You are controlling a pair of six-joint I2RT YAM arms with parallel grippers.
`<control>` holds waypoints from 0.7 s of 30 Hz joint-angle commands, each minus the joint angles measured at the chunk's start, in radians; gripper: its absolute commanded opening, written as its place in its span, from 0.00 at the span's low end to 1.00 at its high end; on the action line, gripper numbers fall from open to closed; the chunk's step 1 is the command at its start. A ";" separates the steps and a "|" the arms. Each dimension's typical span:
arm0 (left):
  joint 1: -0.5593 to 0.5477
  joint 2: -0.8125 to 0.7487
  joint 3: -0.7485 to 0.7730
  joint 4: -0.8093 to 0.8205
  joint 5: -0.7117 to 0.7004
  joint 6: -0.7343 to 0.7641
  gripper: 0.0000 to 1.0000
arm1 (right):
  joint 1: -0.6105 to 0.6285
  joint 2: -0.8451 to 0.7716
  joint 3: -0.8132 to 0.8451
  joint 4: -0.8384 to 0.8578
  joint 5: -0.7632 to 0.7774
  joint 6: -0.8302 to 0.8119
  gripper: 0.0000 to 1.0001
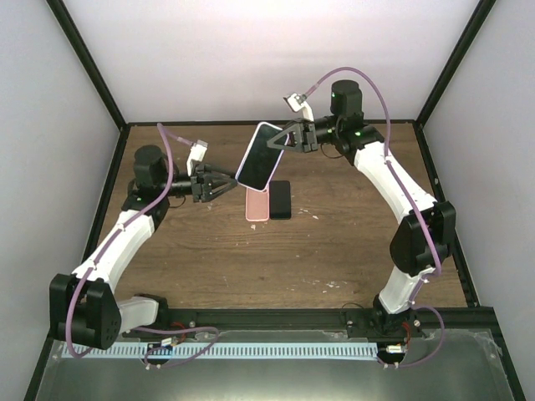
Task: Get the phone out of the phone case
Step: Remove the phone case from the phone.
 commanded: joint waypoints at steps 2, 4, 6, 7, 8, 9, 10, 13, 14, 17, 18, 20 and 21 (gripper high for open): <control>-0.014 0.007 0.016 -0.013 -0.020 0.024 0.59 | 0.001 -0.011 0.055 0.016 -0.023 -0.007 0.01; -0.014 0.019 0.026 -0.049 -0.045 0.038 0.58 | 0.005 -0.010 0.055 0.022 -0.035 -0.001 0.01; -0.010 0.030 0.026 -0.064 -0.069 0.032 0.56 | 0.005 -0.011 0.052 0.034 -0.050 0.013 0.01; -0.008 0.038 0.024 -0.061 -0.071 0.023 0.55 | 0.005 -0.012 0.048 0.048 -0.058 0.025 0.01; -0.006 0.045 0.020 -0.051 -0.071 0.012 0.54 | 0.007 -0.014 0.042 0.066 -0.070 0.044 0.01; -0.005 0.048 0.016 -0.037 -0.073 0.000 0.53 | 0.008 -0.015 0.034 0.086 -0.081 0.063 0.01; -0.006 0.053 0.012 -0.019 -0.075 -0.009 0.53 | 0.012 -0.018 0.027 0.100 -0.088 0.078 0.01; -0.006 0.067 0.019 -0.003 -0.100 -0.012 0.52 | 0.027 -0.023 0.024 0.090 -0.104 0.064 0.01; -0.006 0.074 0.025 -0.008 -0.109 -0.010 0.51 | 0.033 -0.025 0.024 0.077 -0.107 0.050 0.01; -0.005 0.096 0.052 -0.061 -0.148 0.022 0.49 | 0.045 -0.030 0.025 0.026 -0.110 0.003 0.01; -0.006 0.103 0.057 -0.070 -0.161 0.030 0.49 | 0.049 -0.031 0.025 0.011 -0.109 -0.012 0.01; -0.006 0.114 0.072 -0.091 -0.182 0.051 0.48 | 0.051 -0.032 0.023 -0.015 -0.105 -0.036 0.01; -0.009 0.119 0.080 -0.092 -0.181 0.058 0.47 | 0.052 -0.033 0.020 -0.022 -0.105 -0.041 0.01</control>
